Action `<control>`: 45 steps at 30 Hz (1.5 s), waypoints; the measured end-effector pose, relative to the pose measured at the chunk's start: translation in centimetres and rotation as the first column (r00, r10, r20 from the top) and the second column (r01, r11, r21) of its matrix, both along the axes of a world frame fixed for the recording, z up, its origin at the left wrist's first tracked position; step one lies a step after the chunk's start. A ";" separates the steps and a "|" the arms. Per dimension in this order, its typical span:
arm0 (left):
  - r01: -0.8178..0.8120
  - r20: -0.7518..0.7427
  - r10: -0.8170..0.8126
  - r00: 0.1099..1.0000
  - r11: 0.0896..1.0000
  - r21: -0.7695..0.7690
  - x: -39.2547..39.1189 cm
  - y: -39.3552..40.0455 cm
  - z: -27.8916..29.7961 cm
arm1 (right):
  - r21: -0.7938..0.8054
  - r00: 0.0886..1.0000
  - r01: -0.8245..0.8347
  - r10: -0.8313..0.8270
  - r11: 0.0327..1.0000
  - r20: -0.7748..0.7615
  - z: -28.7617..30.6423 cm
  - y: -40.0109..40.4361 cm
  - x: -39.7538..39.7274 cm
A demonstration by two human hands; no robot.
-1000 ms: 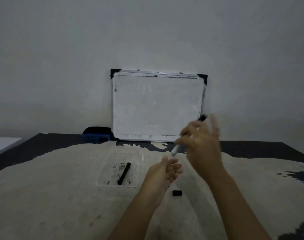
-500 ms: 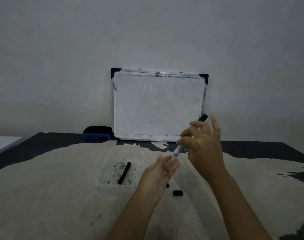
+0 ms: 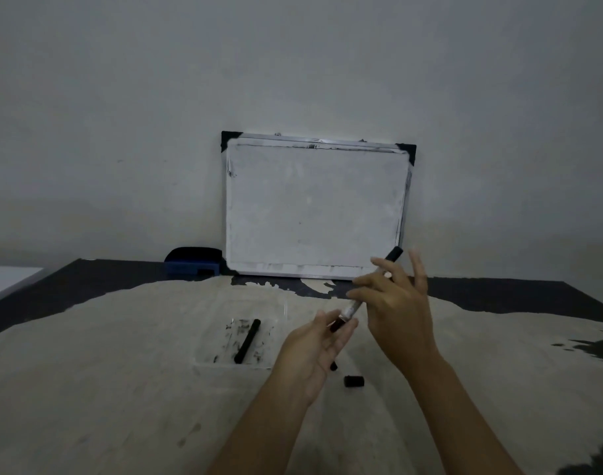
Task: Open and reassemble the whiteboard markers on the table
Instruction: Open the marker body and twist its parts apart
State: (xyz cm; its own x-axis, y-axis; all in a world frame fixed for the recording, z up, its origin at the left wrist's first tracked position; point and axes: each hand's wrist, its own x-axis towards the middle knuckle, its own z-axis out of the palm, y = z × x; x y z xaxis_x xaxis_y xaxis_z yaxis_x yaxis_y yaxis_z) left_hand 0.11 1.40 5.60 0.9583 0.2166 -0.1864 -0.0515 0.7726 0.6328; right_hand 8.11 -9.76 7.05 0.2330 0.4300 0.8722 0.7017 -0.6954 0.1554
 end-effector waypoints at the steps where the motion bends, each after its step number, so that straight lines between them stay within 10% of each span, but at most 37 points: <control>1: -0.009 0.005 0.009 1.000 1.000 0.003 0.0 0.0 0.0 | 0.001 1.000 0.000 0.000 1.000 -0.025 -0.1 0.0 0.1; 7: -0.077 0.052 0.066 0.996 0.964 0.253 0.0 -0.1 -0.1 | 0.027 0.990 0.021 -0.017 0.999 -0.137 0.4 -0.4 0.3; 16: -0.325 0.205 0.255 0.945 0.669 0.668 -0.8 1.6 1.3 | 0.101 0.956 0.064 -0.033 0.993 -0.292 0.5 -1.1 0.7; 24: -0.366 0.283 0.549 0.786 0.046 0.929 -2.0 5.8 2.1 | 0.302 0.852 0.012 0.148 0.953 -0.503 1.2 -0.6 0.4; 28: -0.061 0.247 0.667 0.703 -0.290 0.955 -2.4 6.5 1.7 | 0.407 0.784 -0.018 0.265 0.913 -0.561 1.6 -0.3 0.0; 31: 0.224 0.088 0.668 0.739 -0.367 0.903 -2.2 6.8 1.1 | 0.418 0.748 -0.011 0.285 0.908 -0.599 1.5 -0.3 0.0; 37: 0.405 -0.028 0.663 0.748 -0.422 0.811 -1.9 6.5 0.5 | 0.453 0.690 0.004 0.325 0.892 -0.647 1.6 -0.2 -0.2; 40: 0.241 0.041 0.588 0.808 -0.393 0.888 -1.6 6.5 0.7 | 0.574 0.543 0.007 0.479 0.819 -0.690 2.4 0.0 -0.7; 45: -0.269 0.241 0.147 0.959 0.217 0.939 -2.2 5.1 3.4 | 0.755 0.117 -0.033 0.753 0.654 -0.647 4.5 0.5 -2.5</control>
State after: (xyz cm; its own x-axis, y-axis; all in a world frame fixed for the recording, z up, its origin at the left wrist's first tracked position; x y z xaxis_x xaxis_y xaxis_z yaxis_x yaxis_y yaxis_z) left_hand -2.06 6.47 9.02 0.8453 0.3677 0.3876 -0.2027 -0.4506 0.8694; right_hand 5.62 -9.25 11.51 0.8787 0.3985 0.2628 0.2596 0.0630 -0.9637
